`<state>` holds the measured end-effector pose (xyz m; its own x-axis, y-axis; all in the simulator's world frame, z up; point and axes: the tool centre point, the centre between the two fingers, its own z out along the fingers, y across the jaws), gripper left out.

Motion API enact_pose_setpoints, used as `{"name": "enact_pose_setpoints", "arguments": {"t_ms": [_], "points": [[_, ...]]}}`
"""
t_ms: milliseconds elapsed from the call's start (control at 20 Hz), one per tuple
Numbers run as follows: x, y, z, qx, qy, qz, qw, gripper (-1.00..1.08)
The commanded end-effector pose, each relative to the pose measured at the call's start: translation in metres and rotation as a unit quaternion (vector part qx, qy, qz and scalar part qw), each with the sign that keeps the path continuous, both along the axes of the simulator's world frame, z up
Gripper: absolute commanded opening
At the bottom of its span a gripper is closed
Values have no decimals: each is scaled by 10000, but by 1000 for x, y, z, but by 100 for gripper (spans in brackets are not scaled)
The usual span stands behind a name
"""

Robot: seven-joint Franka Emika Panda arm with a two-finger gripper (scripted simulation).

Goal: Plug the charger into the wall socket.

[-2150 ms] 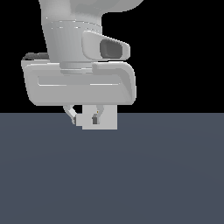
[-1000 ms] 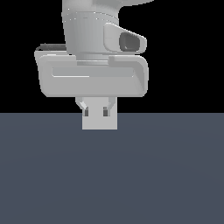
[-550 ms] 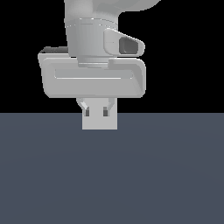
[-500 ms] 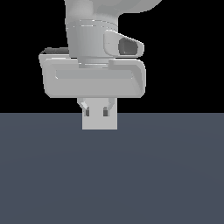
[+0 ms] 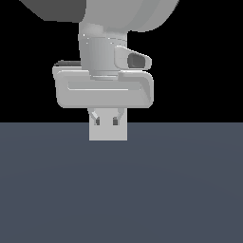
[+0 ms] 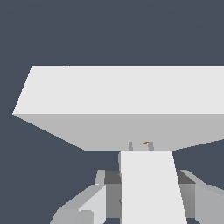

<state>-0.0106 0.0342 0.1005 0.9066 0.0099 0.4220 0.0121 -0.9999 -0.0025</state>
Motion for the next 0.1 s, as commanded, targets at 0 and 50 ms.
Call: {"name": "enact_pose_setpoints", "arguments": {"t_ms": [0,50], "points": [[3,0,0,-1,1,3,10000,-100],[4,0,0,-1,1,3,10000,-100]]}}
